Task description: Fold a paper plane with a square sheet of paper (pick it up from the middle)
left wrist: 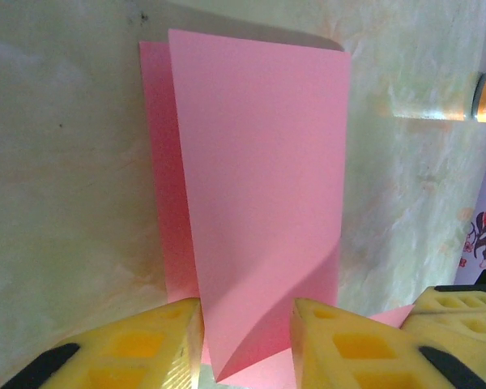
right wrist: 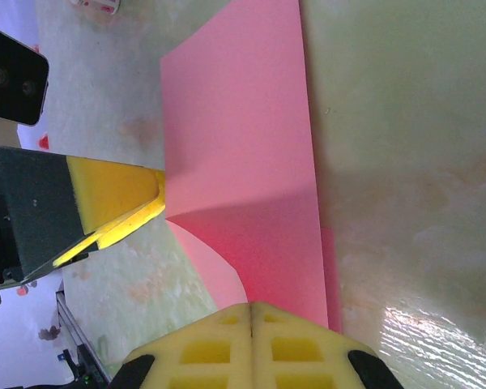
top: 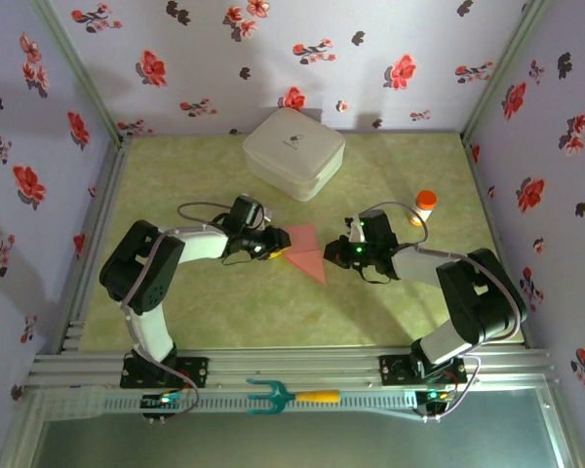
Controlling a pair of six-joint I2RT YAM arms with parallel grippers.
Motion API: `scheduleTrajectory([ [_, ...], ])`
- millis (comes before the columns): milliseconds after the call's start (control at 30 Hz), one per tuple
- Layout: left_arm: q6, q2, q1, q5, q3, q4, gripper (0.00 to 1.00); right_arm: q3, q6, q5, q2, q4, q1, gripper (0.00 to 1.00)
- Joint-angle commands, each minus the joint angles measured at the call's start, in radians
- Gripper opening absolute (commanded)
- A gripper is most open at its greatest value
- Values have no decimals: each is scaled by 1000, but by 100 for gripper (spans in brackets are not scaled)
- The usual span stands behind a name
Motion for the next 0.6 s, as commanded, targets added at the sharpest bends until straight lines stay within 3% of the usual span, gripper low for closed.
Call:
scheduleTrajectory([
  [0,-12,22,7,20,15,29,36,-14,17,-15,-27,14,-9,4],
  [267,-18,28,7,28,13,49,29,-20,20,-20,-27,21,-12,4],
  [400,-24,28,7,30,9,61,21,-22,17,-15,-18,19,-15,5],
  [567,-38,24,7,28,-2,88,4,-9,3,3,-10,-17,-15,12],
])
